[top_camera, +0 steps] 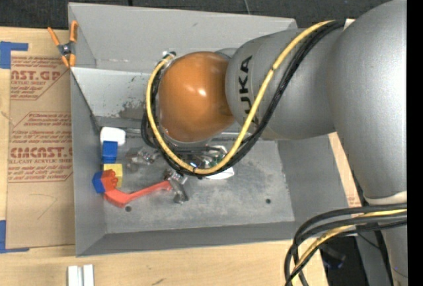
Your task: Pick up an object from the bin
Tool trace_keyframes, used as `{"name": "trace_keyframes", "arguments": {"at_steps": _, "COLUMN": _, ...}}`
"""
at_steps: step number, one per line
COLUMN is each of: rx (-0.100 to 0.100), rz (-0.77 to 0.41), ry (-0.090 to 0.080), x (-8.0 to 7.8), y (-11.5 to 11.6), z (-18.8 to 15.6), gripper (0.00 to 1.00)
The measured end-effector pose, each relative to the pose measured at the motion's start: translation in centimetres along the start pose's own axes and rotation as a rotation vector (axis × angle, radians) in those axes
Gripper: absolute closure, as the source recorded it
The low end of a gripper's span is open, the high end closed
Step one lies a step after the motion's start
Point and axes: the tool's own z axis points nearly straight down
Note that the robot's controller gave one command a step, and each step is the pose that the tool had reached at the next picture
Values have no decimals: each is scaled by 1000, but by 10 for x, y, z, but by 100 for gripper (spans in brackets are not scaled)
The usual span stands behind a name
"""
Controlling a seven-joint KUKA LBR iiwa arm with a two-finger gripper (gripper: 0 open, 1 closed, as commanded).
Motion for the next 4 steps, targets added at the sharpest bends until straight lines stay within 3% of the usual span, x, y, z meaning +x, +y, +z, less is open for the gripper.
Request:
{"name": "trace_keyframes", "arguments": {"at_steps": 1, "rx": -3, "rz": 58, "ry": 0, "x": 5, "y": -2, "z": 24, "gripper": 0}}
{"name": "trace_keyframes", "arguments": {"at_steps": 2, "rx": -2, "rz": -125, "ry": -2, "x": 1, "y": -16, "z": 42, "gripper": 100}}
{"name": "trace_keyframes", "arguments": {"at_steps": 4, "rx": -2, "rz": -126, "ry": -2, "x": 1, "y": -16, "z": 42, "gripper": 100}}
